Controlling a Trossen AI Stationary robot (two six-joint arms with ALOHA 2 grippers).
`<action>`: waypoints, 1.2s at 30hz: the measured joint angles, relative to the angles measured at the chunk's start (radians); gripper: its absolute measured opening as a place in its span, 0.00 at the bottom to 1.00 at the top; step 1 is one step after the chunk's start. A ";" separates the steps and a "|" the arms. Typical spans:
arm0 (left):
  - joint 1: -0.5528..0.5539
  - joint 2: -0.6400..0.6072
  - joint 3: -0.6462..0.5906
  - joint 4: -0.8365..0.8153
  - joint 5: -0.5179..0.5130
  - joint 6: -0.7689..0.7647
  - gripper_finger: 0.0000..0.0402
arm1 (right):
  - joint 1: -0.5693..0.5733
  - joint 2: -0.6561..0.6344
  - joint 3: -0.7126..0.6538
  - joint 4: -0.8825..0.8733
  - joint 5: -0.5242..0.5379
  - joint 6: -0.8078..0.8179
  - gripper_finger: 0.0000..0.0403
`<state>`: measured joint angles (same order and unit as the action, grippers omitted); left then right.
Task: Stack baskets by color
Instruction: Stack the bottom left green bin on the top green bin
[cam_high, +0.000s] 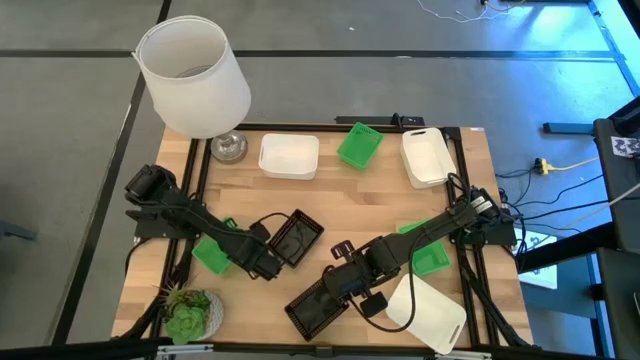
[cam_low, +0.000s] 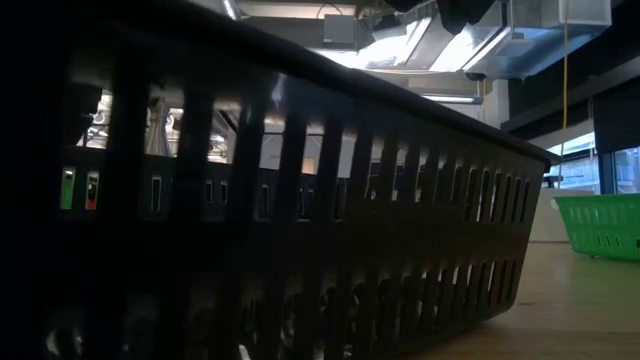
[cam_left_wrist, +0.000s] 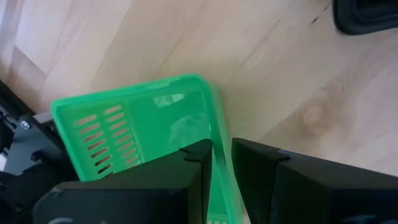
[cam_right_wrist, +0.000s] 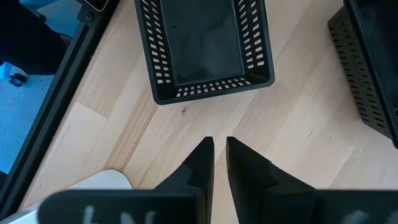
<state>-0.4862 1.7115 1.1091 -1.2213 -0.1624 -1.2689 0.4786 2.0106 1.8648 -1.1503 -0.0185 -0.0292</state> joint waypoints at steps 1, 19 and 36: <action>0.000 0.000 0.000 0.000 0.000 -0.003 0.14 | 0.000 0.000 0.000 0.000 0.000 0.000 0.11; 0.002 0.000 -0.089 0.066 -0.001 -0.031 0.14 | 0.000 0.000 0.000 -0.002 0.000 0.002 0.11; 0.029 -0.005 -0.095 0.029 0.119 0.142 0.00 | 0.001 -0.083 0.000 -0.011 0.086 0.031 0.11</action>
<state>-0.4576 1.7065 1.0139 -1.1919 -0.0439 -1.1268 0.4796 1.9278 1.8652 -1.1611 0.0678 0.0019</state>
